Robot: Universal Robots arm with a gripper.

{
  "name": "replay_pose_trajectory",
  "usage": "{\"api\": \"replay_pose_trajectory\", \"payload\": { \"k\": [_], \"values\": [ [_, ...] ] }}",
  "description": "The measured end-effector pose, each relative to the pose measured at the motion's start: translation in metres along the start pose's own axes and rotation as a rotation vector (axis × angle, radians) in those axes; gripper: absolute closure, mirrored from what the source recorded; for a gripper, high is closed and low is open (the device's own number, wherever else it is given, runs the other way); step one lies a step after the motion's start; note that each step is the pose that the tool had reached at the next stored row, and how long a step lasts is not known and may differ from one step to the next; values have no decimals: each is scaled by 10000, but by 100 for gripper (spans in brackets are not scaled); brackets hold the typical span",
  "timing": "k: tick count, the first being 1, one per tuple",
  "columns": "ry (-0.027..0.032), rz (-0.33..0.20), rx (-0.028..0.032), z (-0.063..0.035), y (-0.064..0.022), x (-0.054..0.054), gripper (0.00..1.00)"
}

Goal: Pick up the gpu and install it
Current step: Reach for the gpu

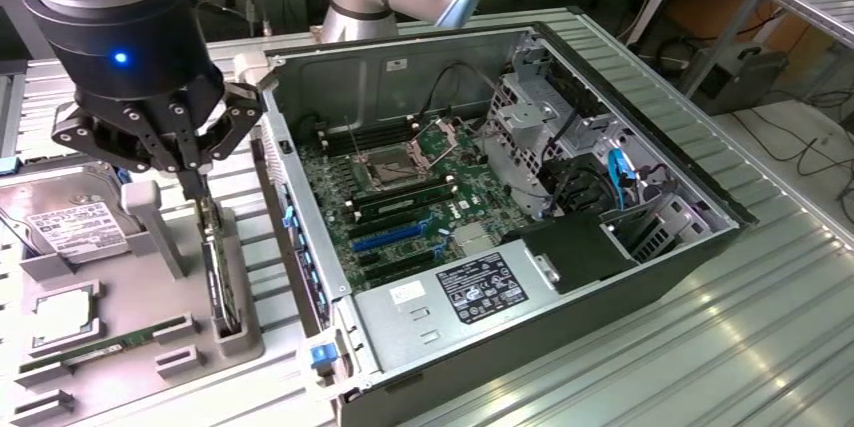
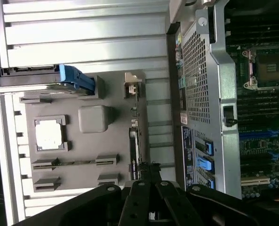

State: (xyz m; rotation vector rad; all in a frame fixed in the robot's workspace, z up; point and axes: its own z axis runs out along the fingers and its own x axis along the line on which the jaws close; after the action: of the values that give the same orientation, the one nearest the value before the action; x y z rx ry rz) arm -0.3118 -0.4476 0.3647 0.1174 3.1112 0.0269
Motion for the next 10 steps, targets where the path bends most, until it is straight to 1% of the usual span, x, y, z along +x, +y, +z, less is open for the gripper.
{"api": "replay_pose_trajectory", "payload": {
  "k": [1, 10],
  "values": [
    [6, -1, 17, 1, 0, 0, 89],
    [7, -1, 21, 0, -1, 1, 89]
  ]
}}
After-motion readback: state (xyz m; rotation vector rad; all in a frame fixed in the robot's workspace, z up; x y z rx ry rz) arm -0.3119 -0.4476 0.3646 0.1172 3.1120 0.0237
